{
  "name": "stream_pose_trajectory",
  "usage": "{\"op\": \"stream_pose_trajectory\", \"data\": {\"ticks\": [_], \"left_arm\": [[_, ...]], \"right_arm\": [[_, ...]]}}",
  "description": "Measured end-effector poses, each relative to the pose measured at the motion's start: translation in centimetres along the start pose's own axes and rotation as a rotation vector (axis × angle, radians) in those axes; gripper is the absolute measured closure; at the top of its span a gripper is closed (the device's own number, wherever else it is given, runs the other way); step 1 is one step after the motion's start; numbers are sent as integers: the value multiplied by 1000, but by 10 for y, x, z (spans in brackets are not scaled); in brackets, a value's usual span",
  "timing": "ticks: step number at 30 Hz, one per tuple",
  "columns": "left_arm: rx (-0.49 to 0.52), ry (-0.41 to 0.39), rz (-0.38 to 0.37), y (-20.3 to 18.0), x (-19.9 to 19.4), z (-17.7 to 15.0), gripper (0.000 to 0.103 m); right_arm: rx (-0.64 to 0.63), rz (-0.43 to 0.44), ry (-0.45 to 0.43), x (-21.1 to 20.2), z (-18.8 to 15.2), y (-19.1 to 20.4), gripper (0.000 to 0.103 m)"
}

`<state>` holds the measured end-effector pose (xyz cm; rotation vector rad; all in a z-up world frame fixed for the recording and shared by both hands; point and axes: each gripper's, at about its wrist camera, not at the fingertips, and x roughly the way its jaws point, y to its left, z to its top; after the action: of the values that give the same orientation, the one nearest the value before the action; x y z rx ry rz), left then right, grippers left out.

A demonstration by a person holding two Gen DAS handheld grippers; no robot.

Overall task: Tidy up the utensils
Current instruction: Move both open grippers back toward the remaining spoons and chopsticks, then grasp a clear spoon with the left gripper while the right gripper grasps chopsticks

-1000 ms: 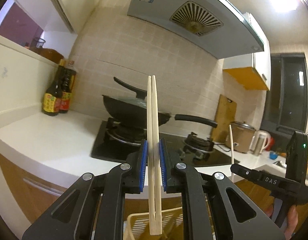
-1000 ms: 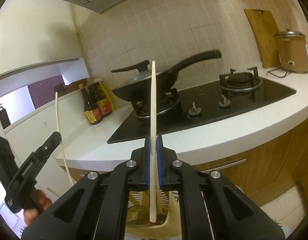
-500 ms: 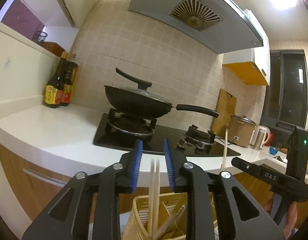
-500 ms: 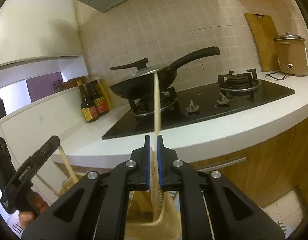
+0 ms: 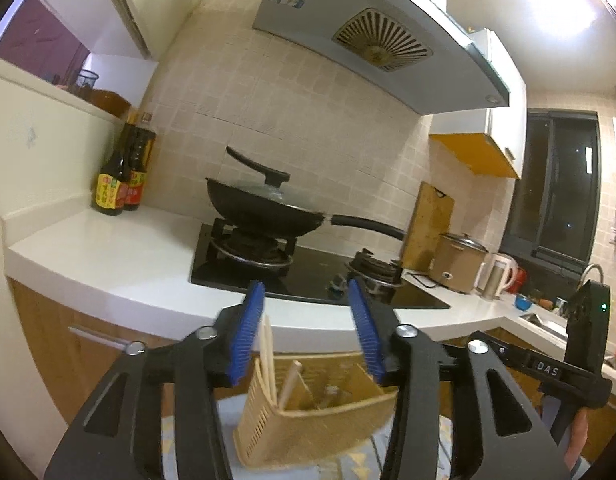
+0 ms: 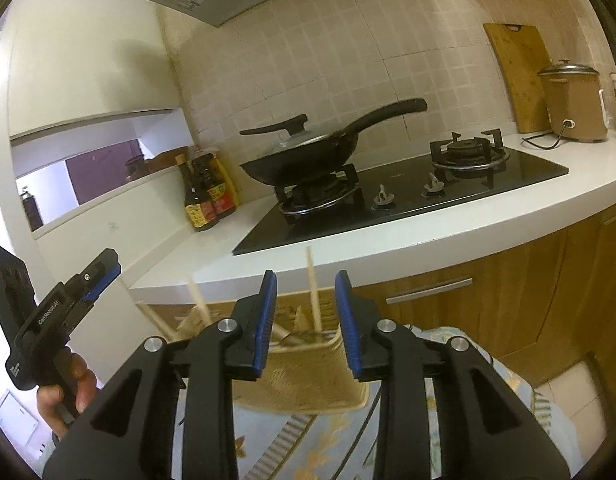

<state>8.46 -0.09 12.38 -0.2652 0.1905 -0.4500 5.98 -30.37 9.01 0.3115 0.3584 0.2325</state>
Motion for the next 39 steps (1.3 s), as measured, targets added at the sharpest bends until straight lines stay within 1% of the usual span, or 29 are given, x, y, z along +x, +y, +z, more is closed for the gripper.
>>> {"op": "stream_pose_trajectory", "data": {"ticks": [2, 3, 5, 7, 10, 11, 13, 16, 17, 20, 22, 25, 26, 27, 28, 32, 34, 39], "left_arm": [[13, 23, 6, -6, -16, 3, 54], [23, 43, 14, -9, -25, 4, 53], [36, 96, 23, -13, -39, 0, 51], [38, 183, 40, -14, -53, -13, 50], [26, 341, 57, -9, -61, -42, 50], [19, 384, 61, -7, -62, -51, 50], [-9, 489, 75, 0, -65, -79, 50], [-22, 612, 91, 9, -62, -111, 50], [-22, 667, 91, 11, -60, -126, 50], [-11, 749, 97, 12, -55, -148, 52], [14, 777, 103, 10, -55, -161, 52], [40, 808, 118, 10, -54, -175, 53], [42, 822, 110, 10, -55, -178, 59], [45, 829, 105, 10, -54, -180, 63], [41, 840, 102, 11, -54, -183, 64], [-7, 868, 87, 16, -52, -190, 64], [-18, 872, 89, 15, -51, -192, 64], [10, 878, 105, 8, -43, -194, 60]], "right_arm": [[-29, -24, 32, -11, -1, 11, 76], [-53, -43, 65, -18, -5, 18, 76], [-68, -67, 107, -25, -12, 25, 76], [-69, -88, 185, -30, -24, 29, 76], [-49, -130, 321, -29, -50, 26, 76], [-32, -140, 375, -28, -63, 23, 76], [-4, -137, 439, -26, -82, 17, 76], [38, -143, 537, -20, -113, 8, 76], [69, -144, 568, -18, -124, 3, 76], [129, -112, 629, -13, -145, -3, 76], [157, -100, 660, -9, -156, -4, 76], [164, -111, 701, -1, -169, -5, 76], [155, -115, 707, 1, -173, -3, 76], [139, -121, 711, 4, -174, 0, 76], [123, -126, 718, 5, -175, 2, 76], [42, -182, 746, 16, -184, 13, 76], [2, -202, 741, 18, -185, 18, 76], [-97, -245, 757, 24, -189, 33, 76]]}}
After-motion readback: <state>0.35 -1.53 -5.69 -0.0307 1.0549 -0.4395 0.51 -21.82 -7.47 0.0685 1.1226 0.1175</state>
